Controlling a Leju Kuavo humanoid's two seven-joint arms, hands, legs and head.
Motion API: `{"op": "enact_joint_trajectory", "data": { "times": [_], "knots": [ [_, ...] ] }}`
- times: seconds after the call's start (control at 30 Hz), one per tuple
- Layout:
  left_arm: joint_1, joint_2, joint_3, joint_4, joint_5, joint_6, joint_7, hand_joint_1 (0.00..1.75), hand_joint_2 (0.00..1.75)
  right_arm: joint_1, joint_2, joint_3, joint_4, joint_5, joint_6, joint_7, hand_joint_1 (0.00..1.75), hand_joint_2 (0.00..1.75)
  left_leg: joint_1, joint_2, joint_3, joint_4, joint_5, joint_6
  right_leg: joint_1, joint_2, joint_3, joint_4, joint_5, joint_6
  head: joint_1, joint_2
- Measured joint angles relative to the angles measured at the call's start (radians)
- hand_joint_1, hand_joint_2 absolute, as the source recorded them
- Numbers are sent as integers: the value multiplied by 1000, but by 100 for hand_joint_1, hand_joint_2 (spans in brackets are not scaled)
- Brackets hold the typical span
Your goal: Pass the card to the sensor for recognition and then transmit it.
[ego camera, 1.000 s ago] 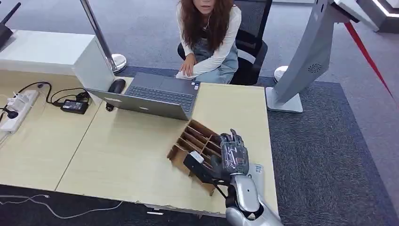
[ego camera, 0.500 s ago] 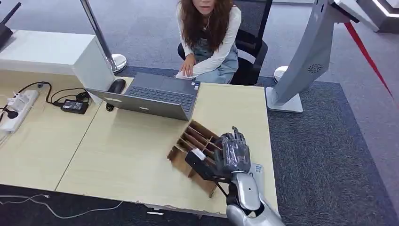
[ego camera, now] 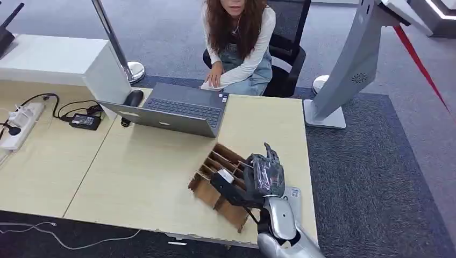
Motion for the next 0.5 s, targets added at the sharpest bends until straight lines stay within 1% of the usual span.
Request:
{"op": "enact_joint_trajectory", "data": {
  "times": [0.33, 0.4, 0.5],
  "knots": [
    [1, 0, 7, 0, 0, 8, -3, 0, 0, 0, 1, 0, 3, 10, -20, -4, 145, 175, 0, 0, 0, 0, 0, 0, 0, 0, 0, 0, 0, 0, 0, 0],
    [1, 0, 10, 0, -5, 11, -4, 0, 0, 1, 1, -1, -18, 19, -30, -6, 145, 175, 0, 0, 0, 0, 0, 0, 0, 0, 0, 0, 0, 0, 0, 0],
    [1, 0, 11, 0, -5, 18, -4, 0, 0, 0, 0, -5, -98, 54, -22, -1, 145, 175, 0, 0, 0, 0, 0, 0, 0, 0, 0, 0, 0, 0, 0, 0]
  ]
}}
